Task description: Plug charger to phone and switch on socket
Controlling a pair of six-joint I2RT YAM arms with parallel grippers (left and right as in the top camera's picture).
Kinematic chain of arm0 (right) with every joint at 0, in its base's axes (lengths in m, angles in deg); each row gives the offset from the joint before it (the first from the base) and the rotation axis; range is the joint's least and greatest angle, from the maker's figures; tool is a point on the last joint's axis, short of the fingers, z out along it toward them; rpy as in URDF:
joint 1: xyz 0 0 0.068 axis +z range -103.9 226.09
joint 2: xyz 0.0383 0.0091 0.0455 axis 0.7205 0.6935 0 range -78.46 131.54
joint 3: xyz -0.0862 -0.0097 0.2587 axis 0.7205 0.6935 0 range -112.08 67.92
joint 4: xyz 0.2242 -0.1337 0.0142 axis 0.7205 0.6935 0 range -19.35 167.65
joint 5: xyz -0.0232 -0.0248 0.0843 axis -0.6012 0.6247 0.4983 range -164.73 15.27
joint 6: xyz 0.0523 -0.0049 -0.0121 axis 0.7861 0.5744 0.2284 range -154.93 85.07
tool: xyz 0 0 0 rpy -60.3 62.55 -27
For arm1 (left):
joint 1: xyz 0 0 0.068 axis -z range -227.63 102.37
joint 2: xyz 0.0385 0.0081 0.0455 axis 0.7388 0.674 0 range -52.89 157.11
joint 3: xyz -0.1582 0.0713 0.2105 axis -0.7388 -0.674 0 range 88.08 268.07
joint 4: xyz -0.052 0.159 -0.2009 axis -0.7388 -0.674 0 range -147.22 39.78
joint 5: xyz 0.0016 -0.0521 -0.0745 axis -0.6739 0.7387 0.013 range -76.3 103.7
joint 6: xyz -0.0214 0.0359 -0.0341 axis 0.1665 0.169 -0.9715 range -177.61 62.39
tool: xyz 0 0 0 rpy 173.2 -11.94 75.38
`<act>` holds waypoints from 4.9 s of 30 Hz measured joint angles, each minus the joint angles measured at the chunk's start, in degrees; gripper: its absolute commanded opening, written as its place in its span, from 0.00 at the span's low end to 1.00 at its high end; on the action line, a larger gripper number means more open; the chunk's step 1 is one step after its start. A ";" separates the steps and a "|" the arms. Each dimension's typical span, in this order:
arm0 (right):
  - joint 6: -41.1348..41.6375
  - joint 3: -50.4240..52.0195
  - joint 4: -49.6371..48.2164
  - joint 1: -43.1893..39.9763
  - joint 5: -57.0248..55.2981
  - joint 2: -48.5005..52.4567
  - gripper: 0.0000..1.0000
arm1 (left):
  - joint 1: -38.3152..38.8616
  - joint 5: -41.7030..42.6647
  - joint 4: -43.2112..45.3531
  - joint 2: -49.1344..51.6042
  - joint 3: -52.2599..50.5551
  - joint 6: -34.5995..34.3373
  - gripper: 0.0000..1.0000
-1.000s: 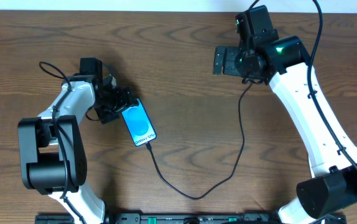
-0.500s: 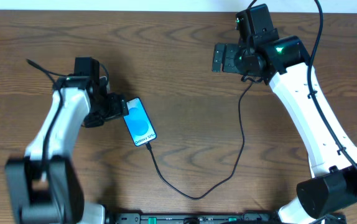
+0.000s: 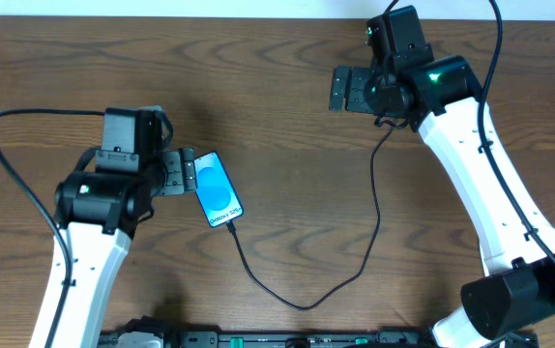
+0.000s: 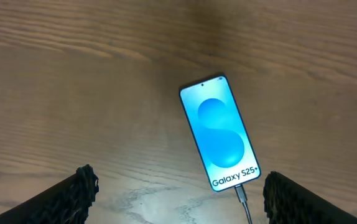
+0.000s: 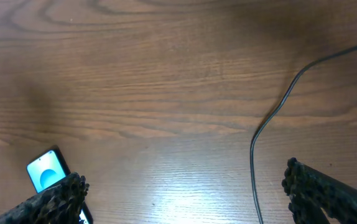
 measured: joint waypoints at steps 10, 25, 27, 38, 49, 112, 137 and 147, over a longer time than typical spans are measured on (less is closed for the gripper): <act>0.00 0.00 2.05 0.00 0.17 0.00 0.99 | 0.00 -0.15 -0.02 -0.24 0.00 0.00 0.87; -2.60 0.02 14.88 -4.90 3.91 0.00 0.99 | 0.00 -0.17 -0.04 -0.24 0.00 0.00 0.88; -4.31 0.02 16.09 -8.20 6.75 0.00 0.99 | 0.00 -0.17 -0.02 -0.24 0.00 0.00 0.88; -16.74 0.00 21.00 -34.07 21.68 0.00 0.99 | 0.00 -0.17 -0.04 -0.24 0.00 0.00 0.88; -29.16 -4.72 23.34 -49.35 26.14 0.02 0.99 | 0.00 -0.17 -0.02 -0.22 0.00 0.00 0.87; -49.07 -20.65 12.61 -41.99 23.63 35.74 0.99 | 0.00 -0.17 -0.04 -0.20 0.00 0.00 0.88; -46.01 -14.16 6.78 -42.10 25.22 35.10 0.99 | 0.00 -0.17 -0.04 -0.20 0.00 0.00 0.88; -45.64 -16.72 12.55 -41.77 21.84 35.15 0.99 | 0.00 -0.17 -0.04 -0.20 0.00 0.00 0.88</act>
